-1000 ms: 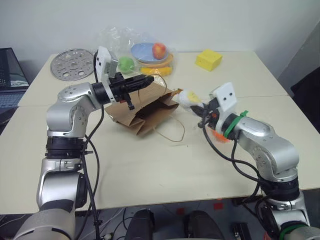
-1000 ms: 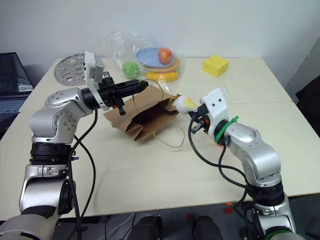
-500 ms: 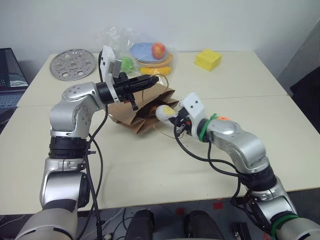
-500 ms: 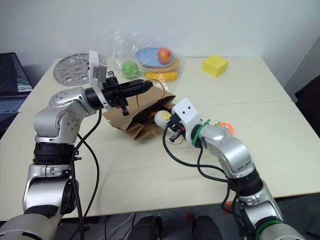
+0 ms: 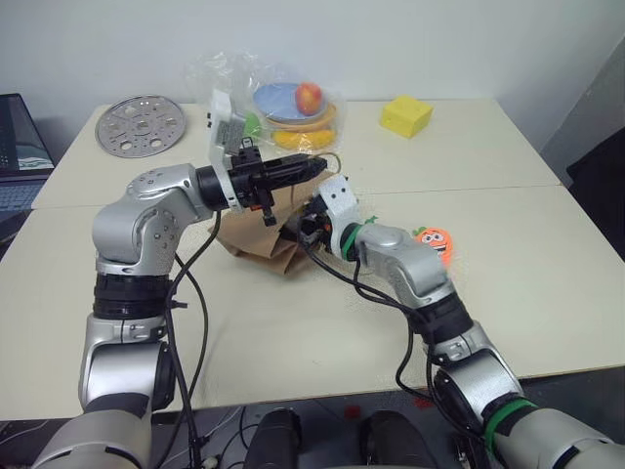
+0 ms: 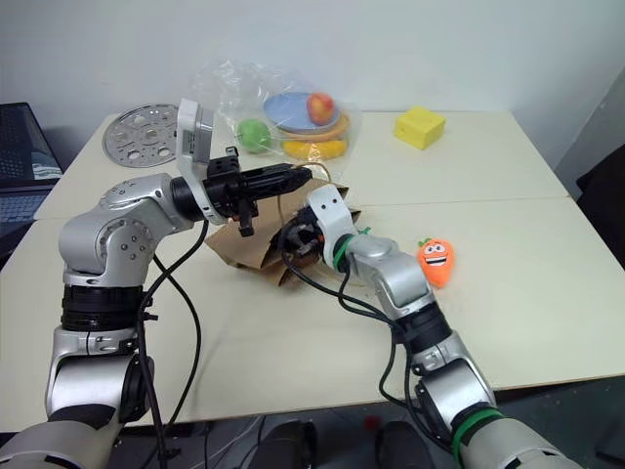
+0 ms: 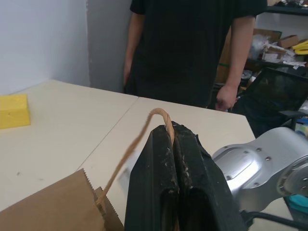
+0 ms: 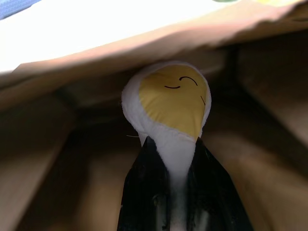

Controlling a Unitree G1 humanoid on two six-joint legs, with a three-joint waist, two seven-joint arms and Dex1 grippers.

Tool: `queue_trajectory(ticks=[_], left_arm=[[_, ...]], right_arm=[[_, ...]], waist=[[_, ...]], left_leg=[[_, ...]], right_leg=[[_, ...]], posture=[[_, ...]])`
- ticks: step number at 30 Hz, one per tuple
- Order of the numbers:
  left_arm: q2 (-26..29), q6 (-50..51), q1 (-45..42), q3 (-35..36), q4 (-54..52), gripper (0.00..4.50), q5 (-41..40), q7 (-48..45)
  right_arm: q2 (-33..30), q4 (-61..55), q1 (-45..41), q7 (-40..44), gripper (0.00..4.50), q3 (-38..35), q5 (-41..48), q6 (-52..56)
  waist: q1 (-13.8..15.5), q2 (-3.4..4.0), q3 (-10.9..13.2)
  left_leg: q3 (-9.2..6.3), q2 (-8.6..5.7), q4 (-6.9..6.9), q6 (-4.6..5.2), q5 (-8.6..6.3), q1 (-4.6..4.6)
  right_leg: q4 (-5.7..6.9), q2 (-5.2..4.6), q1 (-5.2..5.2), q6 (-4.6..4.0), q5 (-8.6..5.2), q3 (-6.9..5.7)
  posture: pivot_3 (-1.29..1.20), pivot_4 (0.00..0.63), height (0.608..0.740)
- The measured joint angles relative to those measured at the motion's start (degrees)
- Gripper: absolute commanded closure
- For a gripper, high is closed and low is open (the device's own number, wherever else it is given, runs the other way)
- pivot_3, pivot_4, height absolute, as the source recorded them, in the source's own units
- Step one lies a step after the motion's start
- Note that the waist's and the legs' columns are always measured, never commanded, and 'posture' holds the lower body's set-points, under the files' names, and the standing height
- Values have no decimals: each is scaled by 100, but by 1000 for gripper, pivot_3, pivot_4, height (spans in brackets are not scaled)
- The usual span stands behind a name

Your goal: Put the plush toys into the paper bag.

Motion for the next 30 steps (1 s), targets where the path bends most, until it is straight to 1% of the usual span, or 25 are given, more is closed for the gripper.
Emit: queue_trajectory(ticks=[3,5,10,14,16,17,18,22,23,30], left_arm=[[-3,105,-80,64,75,4500,-109,44],[13,48,-175,94,171,4500,-90,45],[138,-354,-255,105,613,4500,208,36],[213,-524,-255,108,766,4500,334,22],[208,-574,-263,107,796,4500,372,31],[204,-631,-271,107,830,4500,406,44],[199,-683,-288,107,889,4500,445,60],[183,-786,-294,103,958,4500,544,120],[179,-785,-295,99,960,4500,557,118],[163,-760,-293,73,961,4500,555,4]], right_arm=[[134,598,-2,-104,4490,-13,-165,-389],[167,863,170,-99,4490,63,-309,-593],[157,792,445,5,4490,147,-461,-994],[147,620,624,203,3171,21,-374,-1184],[55,283,745,446,2423,25,-289,-1266],[-5,122,794,539,2118,30,-282,-1289],[-68,-24,822,613,1700,29,-279,-1299],[-266,-535,966,734,265,-57,-233,-1242],[-334,-680,1040,750,40,-78,-206,-1179],[-842,-2013,1458,815,40,-386,25,-605]], waist=[[-1,0,0],[7,0,0],[0,1,0],[0,0,0],[1,0,0],[2,0,0],[5,0,0],[8,0,0],[8,0,0],[15,0,0]], left_leg=[[1,-1,0,0,0,-2],[2,-3,0,0,0,-3],[5,-1,1,-1,0,-3],[5,0,1,-1,0,-7],[5,0,1,0,0,-14],[5,0,1,-1,0,-21],[5,0,3,-1,1,-32],[4,0,4,-3,2,-36],[4,0,3,-3,2,-38],[2,-1,7,-3,2,-51]], right_leg=[[-1,0,-3,0,0,1],[-1,-1,-3,0,0,1],[1,0,-6,0,0,3],[2,0,-8,0,0,2],[2,-1,-18,0,0,3],[3,0,-26,0,0,3],[6,0,-36,0,0,2],[5,-1,-40,0,0,2],[5,-1,-42,0,0,2],[6,-1,-53,0,0,0]], posture=[[0,150,740],[0,150,740],[0,150,740],[0,150,740],[0,150,740],[0,150,740],[0,150,740],[0,150,740],[0,150,740],[0,150,740]])
